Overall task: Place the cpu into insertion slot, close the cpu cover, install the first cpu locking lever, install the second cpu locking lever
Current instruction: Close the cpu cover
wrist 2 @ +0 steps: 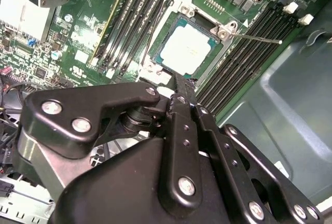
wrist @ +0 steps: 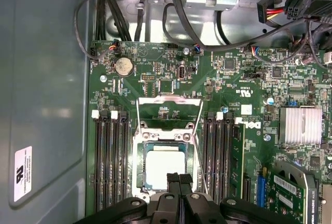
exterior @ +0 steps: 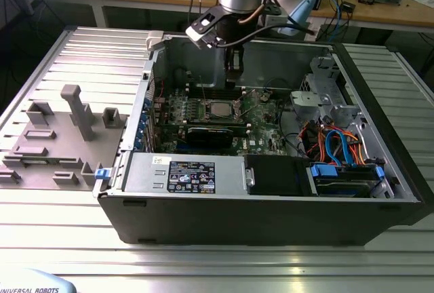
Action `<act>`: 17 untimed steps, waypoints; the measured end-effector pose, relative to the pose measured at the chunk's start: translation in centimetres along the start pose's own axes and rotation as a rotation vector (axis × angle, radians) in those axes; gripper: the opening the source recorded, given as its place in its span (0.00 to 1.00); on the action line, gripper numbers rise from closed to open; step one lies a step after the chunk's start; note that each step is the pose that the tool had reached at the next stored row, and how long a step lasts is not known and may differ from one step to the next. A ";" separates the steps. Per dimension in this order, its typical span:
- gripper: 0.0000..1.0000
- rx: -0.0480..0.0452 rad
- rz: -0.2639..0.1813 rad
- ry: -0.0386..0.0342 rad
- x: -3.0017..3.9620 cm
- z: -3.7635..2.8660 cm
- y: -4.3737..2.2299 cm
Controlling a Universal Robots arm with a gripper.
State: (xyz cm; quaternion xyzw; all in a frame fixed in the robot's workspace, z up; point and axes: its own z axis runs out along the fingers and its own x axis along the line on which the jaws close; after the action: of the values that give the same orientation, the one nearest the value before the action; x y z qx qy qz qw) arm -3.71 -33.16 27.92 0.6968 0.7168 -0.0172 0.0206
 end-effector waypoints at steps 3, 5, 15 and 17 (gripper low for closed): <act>0.11 0.0000 0.000 0.0000 -0.01 0.00 0.22; 0.11 0.0000 0.000 0.0001 -0.01 0.00 0.34; 0.11 0.0000 0.000 0.0001 -0.02 0.00 0.67; 0.11 0.0000 0.000 0.0000 -0.02 0.00 0.76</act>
State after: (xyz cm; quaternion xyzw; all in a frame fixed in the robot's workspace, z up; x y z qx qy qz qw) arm -2.95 -33.16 27.92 0.6968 0.7168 -0.0172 0.0206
